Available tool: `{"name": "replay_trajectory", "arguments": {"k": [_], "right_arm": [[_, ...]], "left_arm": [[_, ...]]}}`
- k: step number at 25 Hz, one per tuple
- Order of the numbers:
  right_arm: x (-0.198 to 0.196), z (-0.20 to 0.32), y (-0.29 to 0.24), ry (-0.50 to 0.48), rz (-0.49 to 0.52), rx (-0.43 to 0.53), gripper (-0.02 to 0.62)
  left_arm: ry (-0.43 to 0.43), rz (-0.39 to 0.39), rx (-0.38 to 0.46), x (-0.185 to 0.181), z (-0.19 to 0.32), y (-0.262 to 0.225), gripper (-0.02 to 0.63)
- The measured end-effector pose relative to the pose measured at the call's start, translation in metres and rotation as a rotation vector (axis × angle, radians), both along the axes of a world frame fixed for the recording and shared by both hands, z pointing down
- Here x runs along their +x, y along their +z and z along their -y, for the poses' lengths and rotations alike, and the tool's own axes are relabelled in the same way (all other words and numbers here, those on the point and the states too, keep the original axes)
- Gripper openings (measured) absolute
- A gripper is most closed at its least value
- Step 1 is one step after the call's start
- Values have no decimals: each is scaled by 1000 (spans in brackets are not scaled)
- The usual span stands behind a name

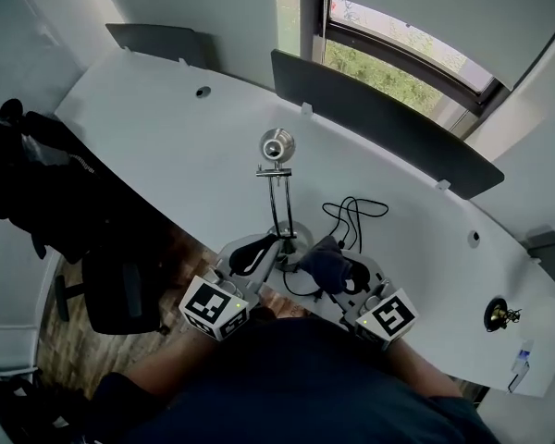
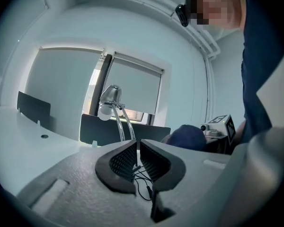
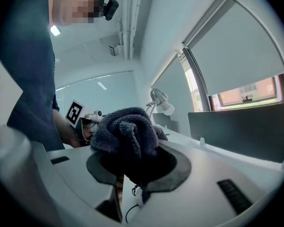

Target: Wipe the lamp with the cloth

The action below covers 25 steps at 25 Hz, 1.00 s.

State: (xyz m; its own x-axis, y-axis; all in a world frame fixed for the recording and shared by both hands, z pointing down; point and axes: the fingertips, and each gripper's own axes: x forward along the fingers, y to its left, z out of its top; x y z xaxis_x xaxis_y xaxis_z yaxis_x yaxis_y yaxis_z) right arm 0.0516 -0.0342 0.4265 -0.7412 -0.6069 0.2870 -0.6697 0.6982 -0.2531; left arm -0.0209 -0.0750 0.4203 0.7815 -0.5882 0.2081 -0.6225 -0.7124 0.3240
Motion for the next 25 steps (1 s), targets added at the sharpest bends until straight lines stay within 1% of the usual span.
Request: {"name": "replay_trajectory", "arguments": {"k": [3, 7, 10, 14, 18, 21, 25], "right_arm": [[3, 5, 4, 16, -17, -2, 130], [9, 10, 14, 25, -51, -8, 130], [12, 12, 23, 22, -92, -12, 130], [16, 18, 47, 23, -139, -46, 130], [18, 27, 68, 33, -155, -87, 130], [19, 34, 80, 30, -168, -97, 130], [21, 44, 100, 15, -211, -94, 130]], "left_arm": [[12, 22, 3, -2, 8, 8, 9], [28, 41, -5, 0, 15, 15, 66], [44, 53, -12, 2, 18, 19, 84], [69, 51, -5, 5, 25, 21, 86], [76, 45, -4, 9, 32, 21, 86], [87, 54, -1, 13, 35, 24, 84], [88, 46, -13, 15, 37, 27, 60]]}}
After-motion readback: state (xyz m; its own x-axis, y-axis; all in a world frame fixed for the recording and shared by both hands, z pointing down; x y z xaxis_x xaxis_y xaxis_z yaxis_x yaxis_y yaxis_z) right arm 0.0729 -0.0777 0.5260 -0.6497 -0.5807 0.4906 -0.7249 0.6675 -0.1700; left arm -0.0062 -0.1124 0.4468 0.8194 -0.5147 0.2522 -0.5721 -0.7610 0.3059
